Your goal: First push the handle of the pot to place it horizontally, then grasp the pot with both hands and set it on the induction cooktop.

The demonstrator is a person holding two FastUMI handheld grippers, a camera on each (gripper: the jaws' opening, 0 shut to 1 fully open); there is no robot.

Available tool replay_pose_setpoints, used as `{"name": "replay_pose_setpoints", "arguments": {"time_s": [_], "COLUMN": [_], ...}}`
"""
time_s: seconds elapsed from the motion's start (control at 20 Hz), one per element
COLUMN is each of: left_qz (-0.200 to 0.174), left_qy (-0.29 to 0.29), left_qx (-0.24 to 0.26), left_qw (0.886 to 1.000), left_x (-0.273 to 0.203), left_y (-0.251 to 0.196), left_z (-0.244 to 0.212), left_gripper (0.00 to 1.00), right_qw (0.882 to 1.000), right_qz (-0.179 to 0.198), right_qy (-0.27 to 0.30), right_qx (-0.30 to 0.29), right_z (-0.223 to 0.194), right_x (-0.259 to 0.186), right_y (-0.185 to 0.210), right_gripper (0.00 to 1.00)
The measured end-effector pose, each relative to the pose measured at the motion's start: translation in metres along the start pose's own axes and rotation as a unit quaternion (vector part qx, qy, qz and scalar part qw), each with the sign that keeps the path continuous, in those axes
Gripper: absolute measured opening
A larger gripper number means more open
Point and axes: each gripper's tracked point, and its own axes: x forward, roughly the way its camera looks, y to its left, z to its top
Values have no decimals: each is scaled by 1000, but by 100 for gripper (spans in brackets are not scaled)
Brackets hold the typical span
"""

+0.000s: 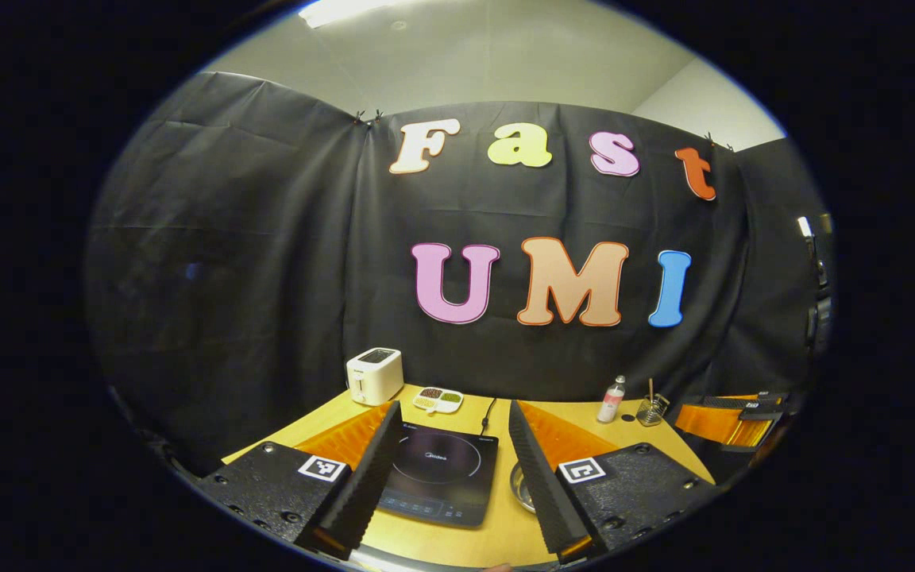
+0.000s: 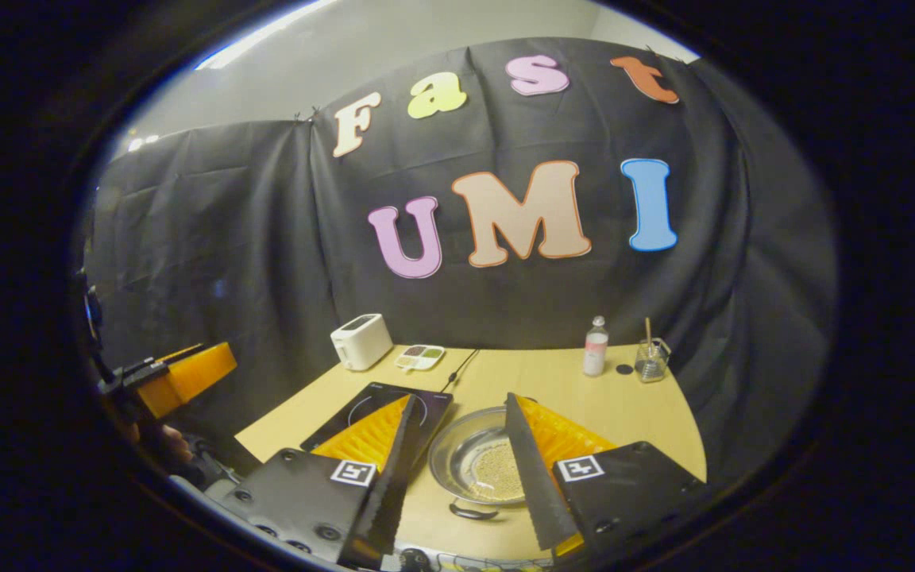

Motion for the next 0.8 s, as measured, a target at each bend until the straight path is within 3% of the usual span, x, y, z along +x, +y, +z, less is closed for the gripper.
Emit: {"name": "replay_pose_setpoints", "arguments": {"time_s": [0.1, 0.15, 0.2, 0.25, 0.3, 0.4, 0.5, 0.65, 0.75, 0.8], "left_qz": [-11, -18, -25, -28, -34, -46, -57, -54, -46, -39], "left_qy": [-8, -10, -9, -5, -3, -4, -4, 4, 1, 2], "left_qx": [6, 9, 12, 17, 18, 9, -1, -4, -9, -11], "left_qw": [1000, 1000, 1000, 999, 999, 999, 998, 999, 999, 999], "left_x": [14, 24, 33, 40, 46, 55, 63, 72, 77, 81], "left_y": [15, 21, 27, 34, 40, 49, 54, 66, 73, 76], "left_z": [4, 5, 3, 0, -2, -1, -5, -11, -10, -12], "left_gripper": [82, 77, 82, 77, 82, 80, 80, 80, 80, 80], "right_qw": [1000, 1000, 1000, 999, 998, 996, 992, 985, 980, 976], "right_qz": [-9, -11, -14, -16, -17, -35, -49, -54, -37, -34], "right_qy": [6, 9, 21, 39, 55, 84, 113, 162, 193, 212], "right_qx": [-2, -5, -4, -1, 4, 8, 25, 38, 39, 37], "right_z": [-4, -8, -17, -33, -47, -72, -100, -145, -177, -190], "right_x": [20, 28, 38, 46, 53, 57, 68, 78, 96, 86], "right_y": [12, 18, 23, 28, 33, 34, 35, 39, 42, 43], "right_gripper": [59, 59, 59, 59, 59, 59, 24, 24, 2, 0]}}
